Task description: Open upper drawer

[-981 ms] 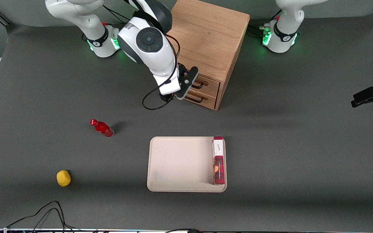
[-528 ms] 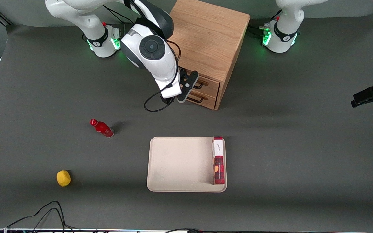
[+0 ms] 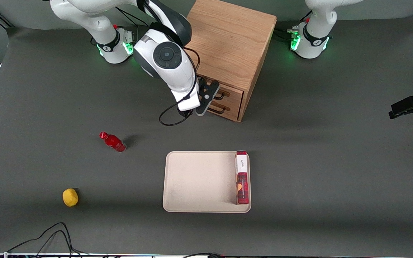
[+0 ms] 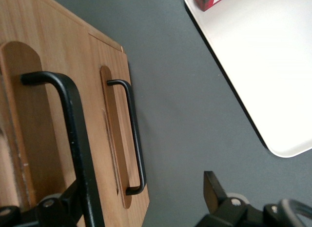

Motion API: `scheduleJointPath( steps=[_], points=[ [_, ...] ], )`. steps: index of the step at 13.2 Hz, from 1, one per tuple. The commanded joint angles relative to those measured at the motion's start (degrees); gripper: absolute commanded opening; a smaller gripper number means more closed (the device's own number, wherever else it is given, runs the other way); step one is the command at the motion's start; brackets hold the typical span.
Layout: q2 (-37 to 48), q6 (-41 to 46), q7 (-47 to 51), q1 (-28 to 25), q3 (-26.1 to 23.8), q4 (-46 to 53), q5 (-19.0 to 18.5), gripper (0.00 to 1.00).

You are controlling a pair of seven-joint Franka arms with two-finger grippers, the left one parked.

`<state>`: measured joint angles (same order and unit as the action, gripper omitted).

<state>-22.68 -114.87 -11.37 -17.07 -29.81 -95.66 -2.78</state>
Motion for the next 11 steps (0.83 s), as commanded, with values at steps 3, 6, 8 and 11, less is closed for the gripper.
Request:
scheduleJointPath(
  steps=[3, 6, 8, 11],
  points=[
    [-2.1, -0.4, -1.4, 0.9, -0.2, 2.9, -3.0, 1.0],
    [-2.1, -0.4, -1.4, 1.3, -0.1, 3.4, -3.8, 1.0],
    [-2.1, -0.3, -1.6, 2.5, -0.1, 3.9, -3.8, 1.0],
    [-2.2, -0.3, -1.7, 2.8, 0.0, 4.6, -4.0, 1.0]
  ],
)
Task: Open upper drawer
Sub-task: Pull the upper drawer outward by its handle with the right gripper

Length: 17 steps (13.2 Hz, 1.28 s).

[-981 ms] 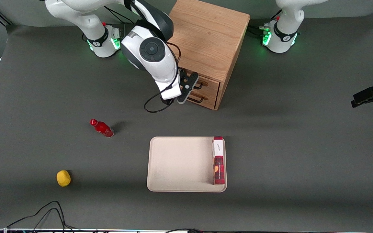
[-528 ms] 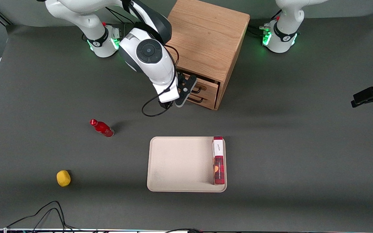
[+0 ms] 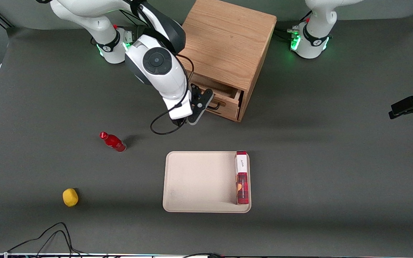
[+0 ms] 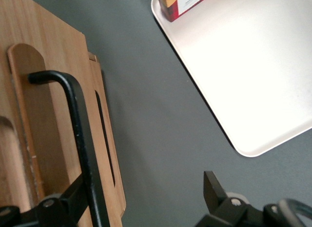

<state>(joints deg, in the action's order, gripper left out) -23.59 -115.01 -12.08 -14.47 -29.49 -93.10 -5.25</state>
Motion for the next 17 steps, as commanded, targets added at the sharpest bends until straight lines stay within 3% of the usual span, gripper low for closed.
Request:
scheduleJointPath(
  steps=[1, 3, 14, 17],
  points=[
    [-2.0, -0.2, -1.0, 0.2, -0.3, 2.2, -2.6, 1.0],
    [-3.6, -0.1, -0.9, 0.1, -0.3, 4.3, -4.6, 1.0],
    [-5.2, -0.1, -3.3, 0.2, 2.1, 7.8, -4.8, 1.0],
    [-5.8, -0.1, -3.5, 0.3, 2.2, 8.5, -6.3, 1.0]
  ],
)
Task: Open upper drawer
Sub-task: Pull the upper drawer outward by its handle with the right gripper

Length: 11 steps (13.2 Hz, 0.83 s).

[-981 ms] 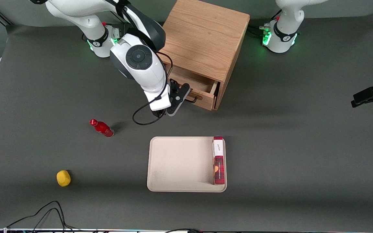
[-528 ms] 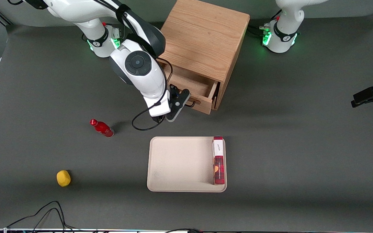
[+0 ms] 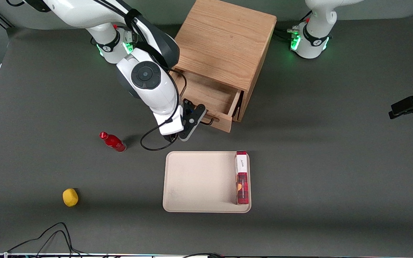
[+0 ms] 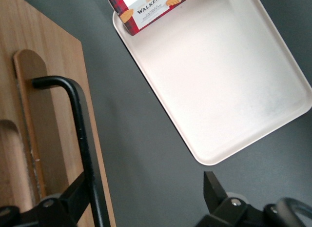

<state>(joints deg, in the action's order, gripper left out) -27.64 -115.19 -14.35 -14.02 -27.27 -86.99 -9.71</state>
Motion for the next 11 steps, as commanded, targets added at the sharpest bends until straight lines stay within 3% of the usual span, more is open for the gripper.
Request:
scheduleJointPath(
  steps=[1, 11],
  points=[
    [-1.8, 0.1, -1.3, 0.0, -0.1, 2.4, -1.8, 1.0],
    [-6.3, 0.1, -1.4, 0.8, 1.1, 7.6, -3.4, 1.0]
  ],
)
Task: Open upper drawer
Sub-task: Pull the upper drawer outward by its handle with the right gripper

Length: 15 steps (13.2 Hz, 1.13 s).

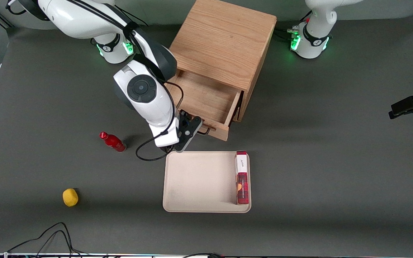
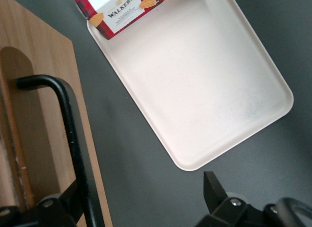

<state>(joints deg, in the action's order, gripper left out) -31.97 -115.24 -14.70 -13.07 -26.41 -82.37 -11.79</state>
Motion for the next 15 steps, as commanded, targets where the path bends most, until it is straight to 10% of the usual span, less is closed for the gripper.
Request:
scheduleJointPath(
  steps=[1, 15],
  points=[
    [-2.1, 0.1, -1.0, -0.1, 0.2, 3.5, -1.3, 1.0],
    [-4.0, 0.2, -2.8, 0.9, 1.6, 7.0, -1.3, 1.0]
  ],
)
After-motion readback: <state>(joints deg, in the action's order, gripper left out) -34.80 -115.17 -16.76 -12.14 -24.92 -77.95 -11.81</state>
